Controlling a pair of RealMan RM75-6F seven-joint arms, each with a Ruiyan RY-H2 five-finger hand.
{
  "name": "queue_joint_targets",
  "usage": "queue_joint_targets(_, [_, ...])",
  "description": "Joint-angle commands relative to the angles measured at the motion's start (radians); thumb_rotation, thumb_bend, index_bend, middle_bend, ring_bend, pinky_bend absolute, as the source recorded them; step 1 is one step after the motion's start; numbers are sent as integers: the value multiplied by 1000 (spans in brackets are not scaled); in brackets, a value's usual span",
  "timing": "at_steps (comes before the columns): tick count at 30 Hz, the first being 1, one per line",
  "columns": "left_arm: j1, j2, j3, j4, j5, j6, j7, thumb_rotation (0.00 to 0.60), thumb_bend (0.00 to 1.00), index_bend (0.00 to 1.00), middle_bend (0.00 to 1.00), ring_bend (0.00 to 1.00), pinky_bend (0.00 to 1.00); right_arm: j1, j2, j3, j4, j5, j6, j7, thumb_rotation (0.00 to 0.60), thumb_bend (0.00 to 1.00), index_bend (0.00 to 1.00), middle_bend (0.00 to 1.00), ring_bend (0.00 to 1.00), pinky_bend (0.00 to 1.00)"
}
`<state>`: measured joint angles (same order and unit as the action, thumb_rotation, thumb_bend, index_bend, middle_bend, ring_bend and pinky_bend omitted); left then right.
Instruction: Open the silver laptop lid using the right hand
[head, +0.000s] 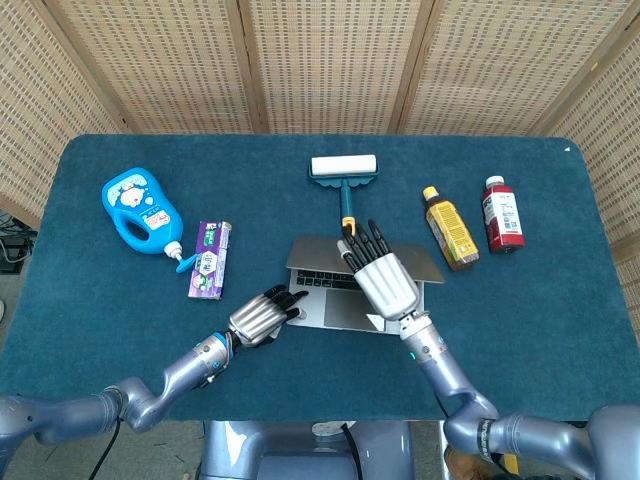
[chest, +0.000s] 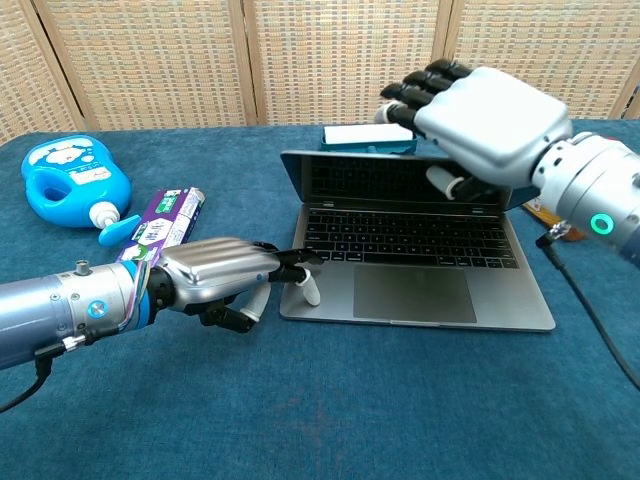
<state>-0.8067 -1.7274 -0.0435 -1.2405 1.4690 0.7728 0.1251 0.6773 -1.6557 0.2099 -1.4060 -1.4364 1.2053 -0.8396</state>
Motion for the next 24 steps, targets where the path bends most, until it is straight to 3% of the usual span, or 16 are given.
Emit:
queue_joint_targets(1, [-2, -2, 0, 2, -6, -2, 4, 600, 1000, 263, 47, 168, 88, -2, 27, 13, -4, 17, -2, 4, 600, 641, 163, 120, 54, 104])
queue_joint_targets(15, [-6, -10, 8, 9, -30, -1, 27, 600, 1000, 264, 47, 168, 88, -8, 142, 83, -21, 167, -43, 50, 600, 639, 161, 119, 54, 104])
queue_joint_targets(24, [-9, -18, 8, 12, -55, -8, 55, 600, 1000, 264, 47, 168, 88, 23, 172, 129, 46, 283, -90, 68, 600, 639, 161, 119, 54, 104])
